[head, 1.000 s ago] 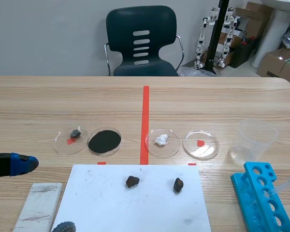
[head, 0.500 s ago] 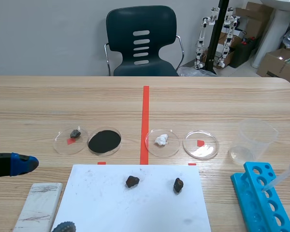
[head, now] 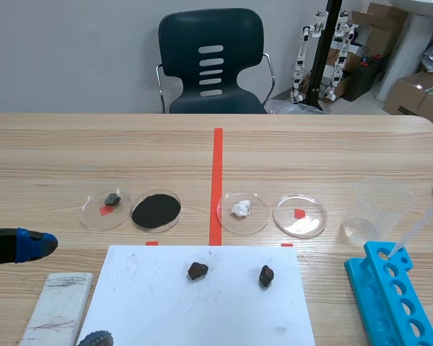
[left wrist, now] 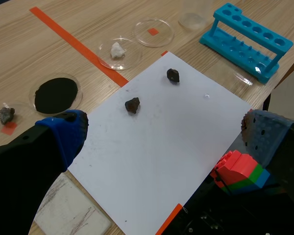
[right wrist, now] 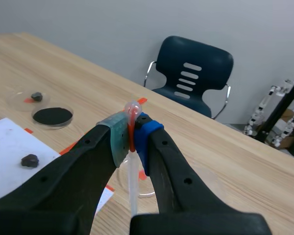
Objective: Pick up the dropper by the top with the right hand
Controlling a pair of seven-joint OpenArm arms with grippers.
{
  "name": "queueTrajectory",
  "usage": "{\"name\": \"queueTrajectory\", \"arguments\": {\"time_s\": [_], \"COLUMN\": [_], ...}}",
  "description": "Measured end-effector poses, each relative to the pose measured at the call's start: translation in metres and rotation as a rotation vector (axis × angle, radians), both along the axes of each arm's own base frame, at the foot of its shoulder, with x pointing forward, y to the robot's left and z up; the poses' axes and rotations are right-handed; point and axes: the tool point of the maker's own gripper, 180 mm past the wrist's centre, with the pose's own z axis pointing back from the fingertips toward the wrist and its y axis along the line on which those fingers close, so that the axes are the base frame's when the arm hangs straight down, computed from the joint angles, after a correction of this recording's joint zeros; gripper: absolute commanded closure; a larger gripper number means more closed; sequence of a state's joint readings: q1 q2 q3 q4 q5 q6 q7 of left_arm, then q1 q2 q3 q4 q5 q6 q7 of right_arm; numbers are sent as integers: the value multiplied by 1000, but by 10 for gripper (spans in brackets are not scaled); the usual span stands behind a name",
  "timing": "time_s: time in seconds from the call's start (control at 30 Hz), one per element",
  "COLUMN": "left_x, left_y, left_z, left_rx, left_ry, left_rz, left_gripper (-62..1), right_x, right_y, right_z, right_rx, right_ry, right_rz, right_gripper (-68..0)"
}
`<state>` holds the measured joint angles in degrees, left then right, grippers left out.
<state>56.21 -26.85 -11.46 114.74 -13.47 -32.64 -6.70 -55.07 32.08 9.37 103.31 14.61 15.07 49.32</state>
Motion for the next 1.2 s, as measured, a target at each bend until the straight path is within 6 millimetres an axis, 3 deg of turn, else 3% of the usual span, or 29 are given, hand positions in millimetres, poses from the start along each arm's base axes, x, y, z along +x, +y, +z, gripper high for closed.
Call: {"name": "queueTrajectory", "arguments": {"time_s": [0.33,0.67,0.93,1.2], "left_x": [0,0,0,0], "left_y": [0,0,0,0], "left_z": [0,0,0,0], "left_rx": [0,0,0,0], "left_ry": [0,0,0,0], "left_rz": [0,0,0,0], "left_gripper": [-623,-623,-623,-623], "right_x": [2,-1,-5,-5], "right_y": [42,85,99,100], "right_z": [11,-7,-13,-14], "right_rx": [12,28,54,52], "right_ry": [11,47,64,65], "right_rz": [159,223,195,198], "right_gripper": [-11,-11,-11,-11]}}
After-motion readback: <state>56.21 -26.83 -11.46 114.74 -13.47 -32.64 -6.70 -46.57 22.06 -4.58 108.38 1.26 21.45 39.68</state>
